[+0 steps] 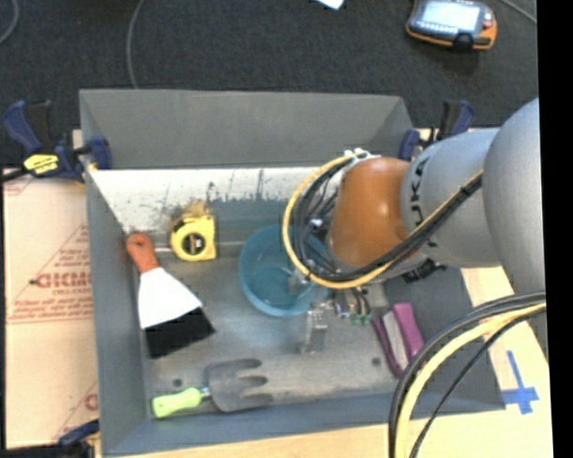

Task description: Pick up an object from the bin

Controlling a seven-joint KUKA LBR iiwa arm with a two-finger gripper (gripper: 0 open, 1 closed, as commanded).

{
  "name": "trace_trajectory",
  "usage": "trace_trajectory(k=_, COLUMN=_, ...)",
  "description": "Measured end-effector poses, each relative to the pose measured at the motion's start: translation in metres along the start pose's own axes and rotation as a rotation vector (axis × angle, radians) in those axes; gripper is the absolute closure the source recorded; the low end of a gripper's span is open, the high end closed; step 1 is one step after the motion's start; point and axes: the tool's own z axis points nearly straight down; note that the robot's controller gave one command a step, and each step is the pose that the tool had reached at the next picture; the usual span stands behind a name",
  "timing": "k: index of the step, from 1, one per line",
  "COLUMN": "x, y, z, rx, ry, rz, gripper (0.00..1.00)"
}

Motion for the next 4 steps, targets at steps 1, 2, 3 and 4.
trace_trajectory(k=1, x=0.033, y=-0.016, z=-0.034, rx=0.001, ry=0.0, rz=-0.148, gripper=1.0)
trace_trajectory(k=2, x=0.033, y=-0.016, z=-0.034, rx=0.001, ry=0.001, rz=-0.147, gripper=1.0)
trace_trajectory(k=3, x=0.048, y=-0.004, z=-0.009, rx=0.0, ry=-0.002, rz=-0.153, gripper=1.0)
trace_trajectory(k=4, x=0.029, y=0.014, z=0.007, rx=-0.001, ry=-0.009, rz=-0.14, gripper=1.0)
